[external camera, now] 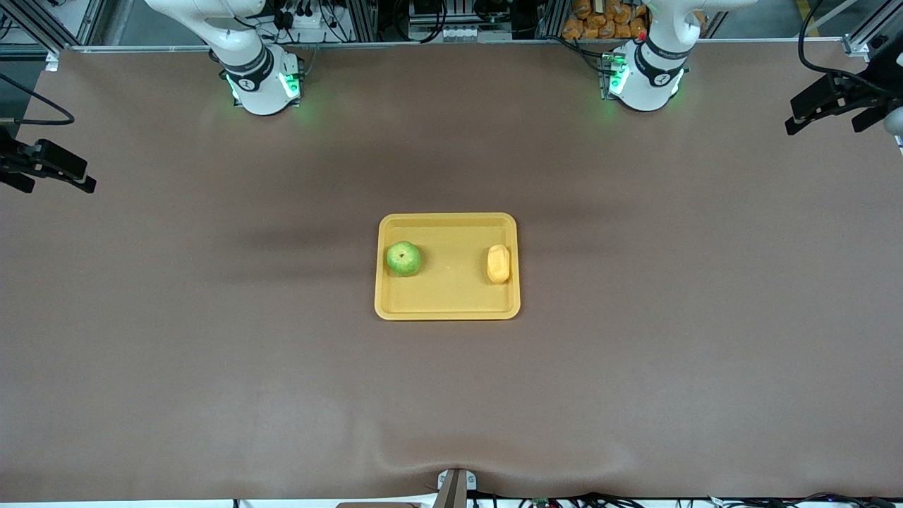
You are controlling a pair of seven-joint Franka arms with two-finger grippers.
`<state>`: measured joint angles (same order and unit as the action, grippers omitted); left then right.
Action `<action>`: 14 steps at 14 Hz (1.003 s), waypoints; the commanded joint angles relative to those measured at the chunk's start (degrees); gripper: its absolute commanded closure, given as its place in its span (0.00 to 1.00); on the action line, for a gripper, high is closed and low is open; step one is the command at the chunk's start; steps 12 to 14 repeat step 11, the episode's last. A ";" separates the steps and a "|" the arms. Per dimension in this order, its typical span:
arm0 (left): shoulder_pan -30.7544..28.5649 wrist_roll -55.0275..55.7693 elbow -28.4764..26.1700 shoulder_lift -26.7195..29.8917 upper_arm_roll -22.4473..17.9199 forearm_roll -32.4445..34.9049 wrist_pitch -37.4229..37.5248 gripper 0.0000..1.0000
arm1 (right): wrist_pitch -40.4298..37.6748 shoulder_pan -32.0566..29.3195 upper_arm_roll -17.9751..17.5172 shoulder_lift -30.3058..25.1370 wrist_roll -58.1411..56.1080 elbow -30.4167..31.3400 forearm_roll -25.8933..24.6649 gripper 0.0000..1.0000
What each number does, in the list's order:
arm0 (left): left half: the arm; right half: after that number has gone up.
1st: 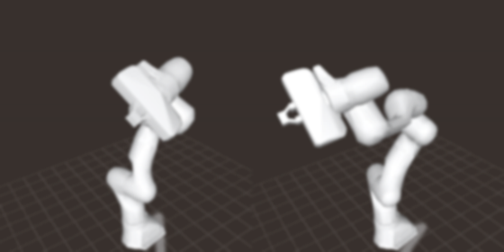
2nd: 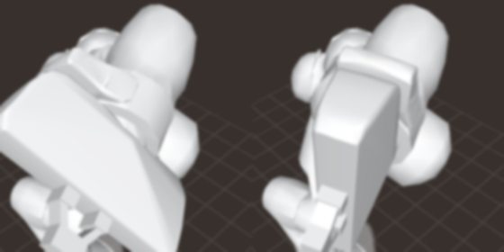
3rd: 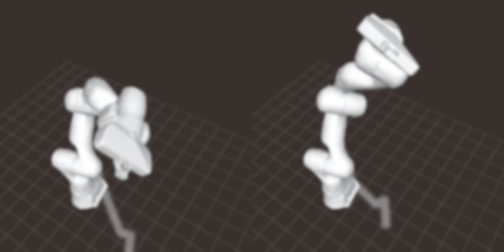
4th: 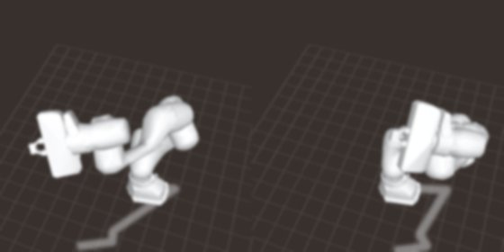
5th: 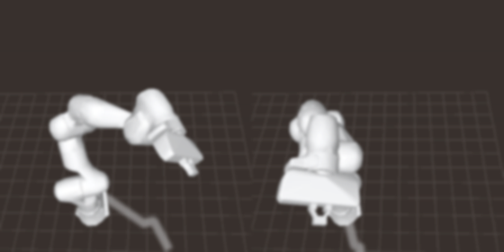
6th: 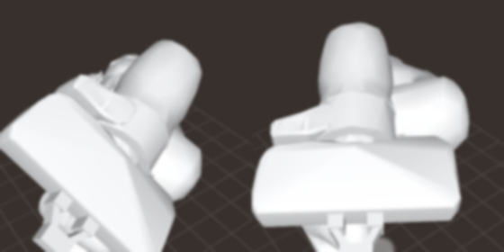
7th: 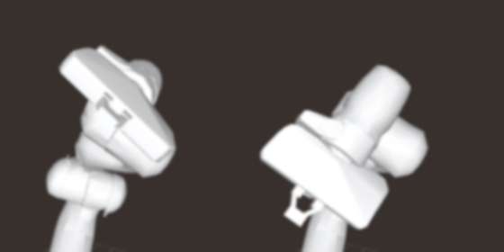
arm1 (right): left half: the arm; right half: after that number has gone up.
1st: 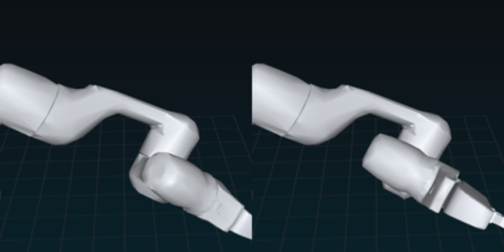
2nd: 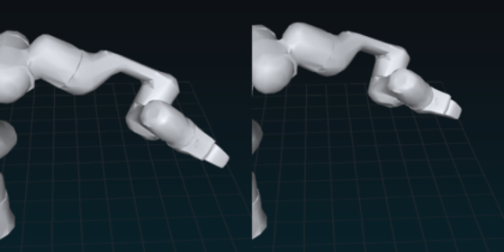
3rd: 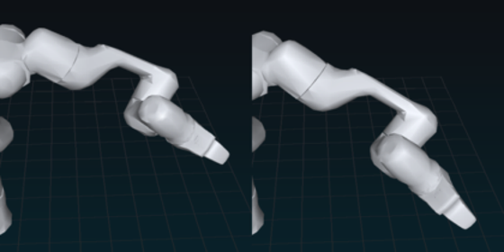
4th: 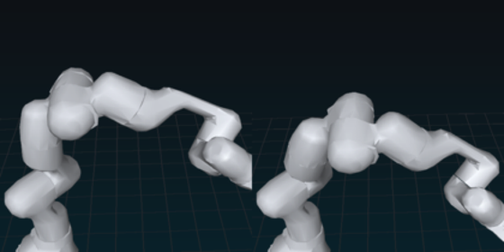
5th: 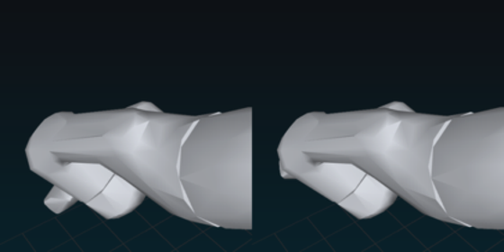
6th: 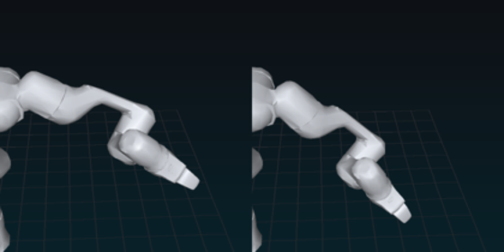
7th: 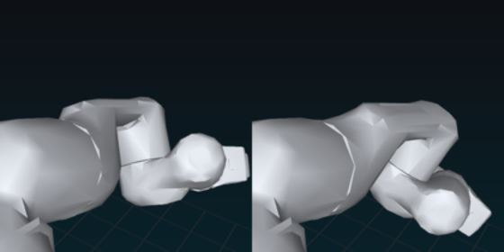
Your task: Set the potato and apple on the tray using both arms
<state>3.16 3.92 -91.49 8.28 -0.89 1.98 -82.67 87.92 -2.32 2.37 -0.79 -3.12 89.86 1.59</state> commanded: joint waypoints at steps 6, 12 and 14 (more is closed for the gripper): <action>0.09 -1.02 2.28 -0.89 0.54 1.10 0.93 0.00 | -1.00 0.30 0.00 0.96 0.04 -1.36 -0.19 0.00; 0.09 -0.49 2.54 -1.33 0.63 1.10 0.93 0.00 | -1.00 0.30 -0.08 0.96 0.13 -1.36 -0.19 0.00; 0.09 -0.49 2.54 -1.33 0.63 1.10 0.93 0.00 | -1.00 0.30 -0.08 0.96 0.13 -1.36 -0.19 0.00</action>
